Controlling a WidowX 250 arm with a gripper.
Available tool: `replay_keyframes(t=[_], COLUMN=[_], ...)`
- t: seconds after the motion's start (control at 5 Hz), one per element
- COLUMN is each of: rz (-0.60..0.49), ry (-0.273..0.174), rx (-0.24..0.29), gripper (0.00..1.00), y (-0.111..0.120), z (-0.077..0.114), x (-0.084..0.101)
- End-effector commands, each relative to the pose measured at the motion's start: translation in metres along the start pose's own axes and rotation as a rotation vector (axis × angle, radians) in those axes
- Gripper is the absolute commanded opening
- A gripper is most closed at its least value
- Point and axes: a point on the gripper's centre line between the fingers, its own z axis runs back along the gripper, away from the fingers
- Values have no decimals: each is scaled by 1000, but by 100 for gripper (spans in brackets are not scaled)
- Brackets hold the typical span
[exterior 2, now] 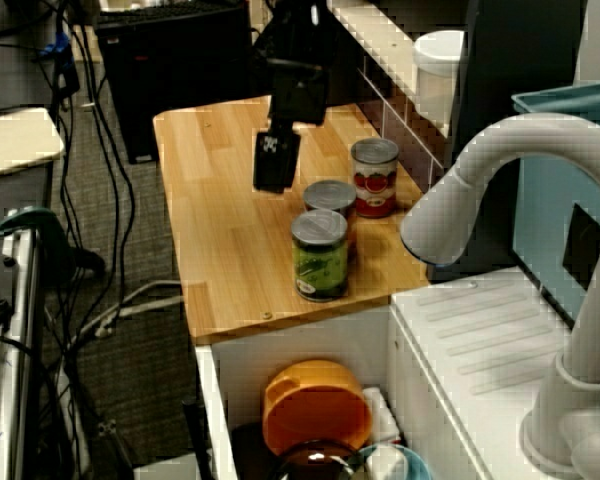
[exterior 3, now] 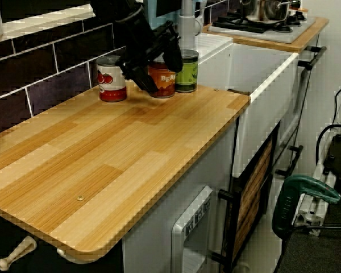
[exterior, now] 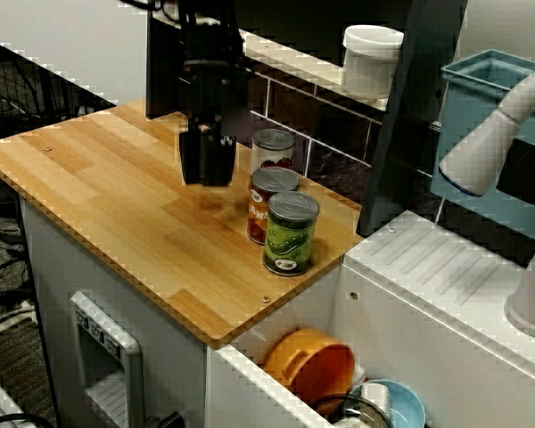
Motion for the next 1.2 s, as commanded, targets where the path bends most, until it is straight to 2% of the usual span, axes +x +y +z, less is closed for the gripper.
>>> replay_keyframes(t=[0.0, 0.2, 0.6, 1.0], rz=[-378, -452, -450, -439], ry=[111, 136, 117, 134], rx=[34, 23, 49, 17], gripper=[100, 100, 100, 100], y=[-3, -3, -4, -16], z=[31, 29, 14, -4], x=[-2, -4, -5, 9])
